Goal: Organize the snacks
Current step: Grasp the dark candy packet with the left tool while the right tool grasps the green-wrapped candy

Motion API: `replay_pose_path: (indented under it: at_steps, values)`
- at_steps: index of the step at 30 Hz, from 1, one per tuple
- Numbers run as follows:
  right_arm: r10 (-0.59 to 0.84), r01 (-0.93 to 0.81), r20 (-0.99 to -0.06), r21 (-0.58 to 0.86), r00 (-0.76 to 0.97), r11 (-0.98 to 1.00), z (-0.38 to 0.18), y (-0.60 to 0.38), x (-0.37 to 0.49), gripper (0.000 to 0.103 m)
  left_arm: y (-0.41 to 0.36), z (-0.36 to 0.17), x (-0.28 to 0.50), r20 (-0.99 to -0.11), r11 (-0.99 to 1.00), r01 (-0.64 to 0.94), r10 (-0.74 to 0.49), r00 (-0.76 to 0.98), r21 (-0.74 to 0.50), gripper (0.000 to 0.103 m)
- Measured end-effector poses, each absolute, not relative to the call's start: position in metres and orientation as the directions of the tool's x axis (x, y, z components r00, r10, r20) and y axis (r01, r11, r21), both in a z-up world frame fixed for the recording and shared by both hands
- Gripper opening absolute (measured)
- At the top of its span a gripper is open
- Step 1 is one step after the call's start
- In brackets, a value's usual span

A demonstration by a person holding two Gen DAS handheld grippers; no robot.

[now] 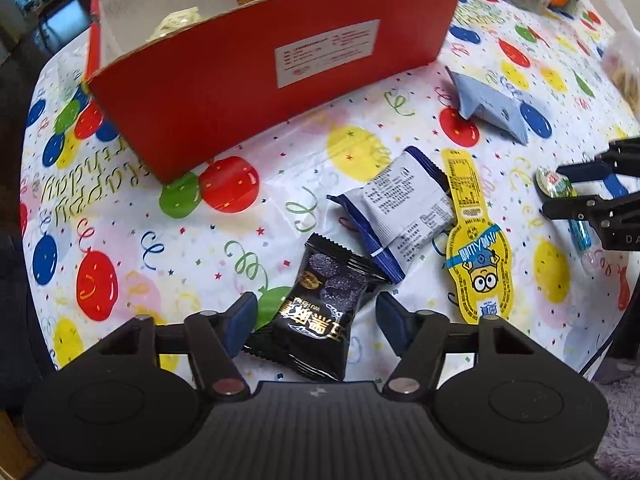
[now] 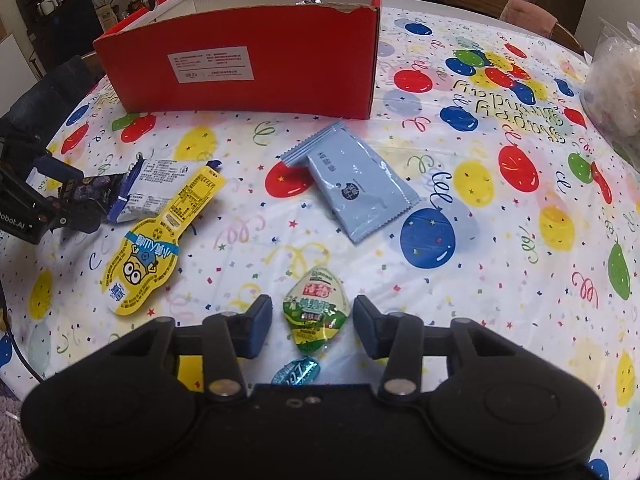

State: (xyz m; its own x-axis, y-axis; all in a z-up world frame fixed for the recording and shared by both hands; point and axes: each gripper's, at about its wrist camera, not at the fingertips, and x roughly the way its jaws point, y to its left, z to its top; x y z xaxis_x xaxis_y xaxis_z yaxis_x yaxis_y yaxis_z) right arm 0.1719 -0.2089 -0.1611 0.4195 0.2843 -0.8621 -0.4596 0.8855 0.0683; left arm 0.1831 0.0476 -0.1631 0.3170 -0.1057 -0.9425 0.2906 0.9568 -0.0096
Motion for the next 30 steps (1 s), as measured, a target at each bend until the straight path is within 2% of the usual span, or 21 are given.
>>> replay_pose_path:
  at_steps: [3, 7, 10, 21, 30]
  values:
    - [0.282, -0.456, -0.861, 0.067, 0.423, 0.888, -0.161, -0.210, 0.172, 0.035, 0.053, -0.163, 0.182, -0.940, 0.969, 0.247, -0.112, 0.323, -0.031, 0.056]
    - [0.282, -0.448, -0.860, 0.071, 0.425, 0.891, -0.161, -0.210, 0.173, 0.034, 0.059, -0.164, 0.178, -0.937, 0.980, 0.189, -0.125, 0.325, -0.066, 0.042]
    - [0.277, -0.445, -0.861, 0.066, 0.427, 0.893, -0.160, -0.210, 0.172, 0.034, 0.060, -0.165, 0.174, -0.936, 0.987, 0.148, -0.112, 0.335, -0.065, 0.036]
    - [0.285, -0.398, -0.848, 0.097, 0.448, 0.912, -0.153, -0.216, 0.171, 0.033, 0.078, -0.160, 0.160, -0.927, 0.992, -0.023, -0.109, 0.359, -0.126, 0.033]
    - [0.339, -0.406, -0.807, 0.135, 0.484, 0.904, -0.124, -0.211, 0.166, 0.033, 0.094, -0.142, 0.149, -0.913, 0.973, -0.138, -0.117, 0.391, -0.184, 0.033]
